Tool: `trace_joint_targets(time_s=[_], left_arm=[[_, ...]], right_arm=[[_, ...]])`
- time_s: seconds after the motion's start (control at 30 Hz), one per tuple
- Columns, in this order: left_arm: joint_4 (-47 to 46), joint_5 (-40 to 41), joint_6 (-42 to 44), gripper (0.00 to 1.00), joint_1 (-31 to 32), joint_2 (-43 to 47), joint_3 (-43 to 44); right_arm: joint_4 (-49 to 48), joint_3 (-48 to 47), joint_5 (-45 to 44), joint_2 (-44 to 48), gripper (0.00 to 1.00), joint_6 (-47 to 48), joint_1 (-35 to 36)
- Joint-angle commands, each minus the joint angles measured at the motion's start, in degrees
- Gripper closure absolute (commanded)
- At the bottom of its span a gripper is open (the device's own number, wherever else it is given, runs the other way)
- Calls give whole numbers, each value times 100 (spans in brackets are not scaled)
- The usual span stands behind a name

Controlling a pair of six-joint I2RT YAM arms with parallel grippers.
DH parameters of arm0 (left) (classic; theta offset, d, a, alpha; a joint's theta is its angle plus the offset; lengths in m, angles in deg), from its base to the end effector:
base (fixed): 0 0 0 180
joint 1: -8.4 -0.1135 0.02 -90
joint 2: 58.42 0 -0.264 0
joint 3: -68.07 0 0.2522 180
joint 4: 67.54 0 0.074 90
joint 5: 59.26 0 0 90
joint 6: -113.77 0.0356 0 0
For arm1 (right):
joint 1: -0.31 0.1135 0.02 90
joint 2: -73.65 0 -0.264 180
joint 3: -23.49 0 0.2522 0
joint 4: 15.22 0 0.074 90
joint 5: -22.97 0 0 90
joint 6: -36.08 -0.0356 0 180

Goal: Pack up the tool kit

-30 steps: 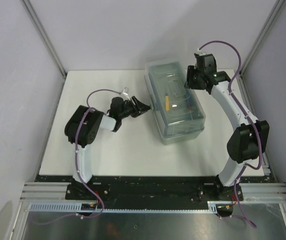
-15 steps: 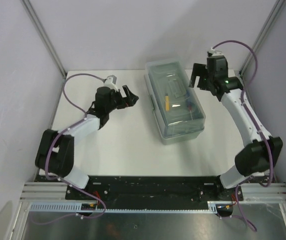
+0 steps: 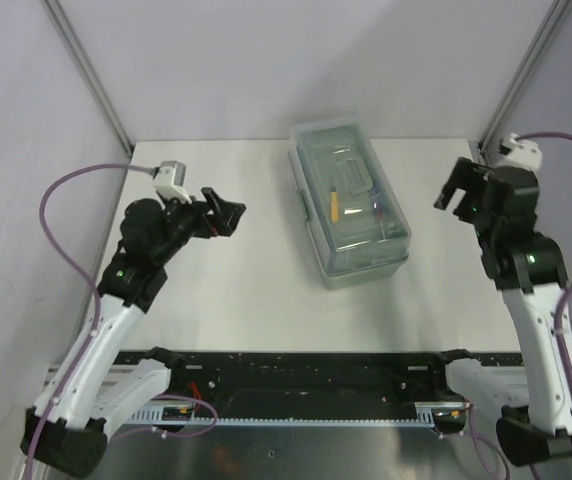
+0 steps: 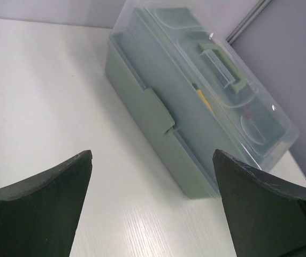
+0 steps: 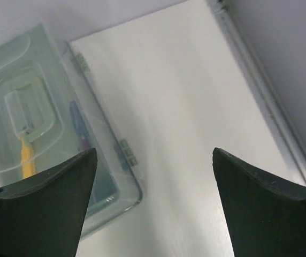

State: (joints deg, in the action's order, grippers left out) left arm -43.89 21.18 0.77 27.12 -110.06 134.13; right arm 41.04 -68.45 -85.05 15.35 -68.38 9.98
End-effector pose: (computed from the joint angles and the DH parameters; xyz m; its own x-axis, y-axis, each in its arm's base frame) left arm 0.1952 -0.0724 0.3658 -0.3242 -0.2970 -0.8982 0.3749 0.8314 -0.4102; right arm 0.1899 0.0212 0.4363 -0.3367 0.1835 -0.9235 0.2126 0.9703 0.1153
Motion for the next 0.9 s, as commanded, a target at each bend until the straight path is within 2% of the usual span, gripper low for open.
trace_joint_targets(time_s=[0.0,0.1,0.3,0.57,0.87], left_arm=[[1376,269,79,0,9,659,232],[1943,636,136,1,9,1147,450],[2979,1259,239,1,9,1493,966],[3404,1590,312,0,9,1723,1156],[3455,1786,333,1,9,1816,1271]], right_arm=[[403,174,-718,917,7,114,-183],[671,253,-1107,1431,7,103,-280],[1243,334,-1837,2000,7,-66,-315],[1436,422,-1774,2256,8,-257,-312],[1557,438,-1612,2436,9,-352,-309]])
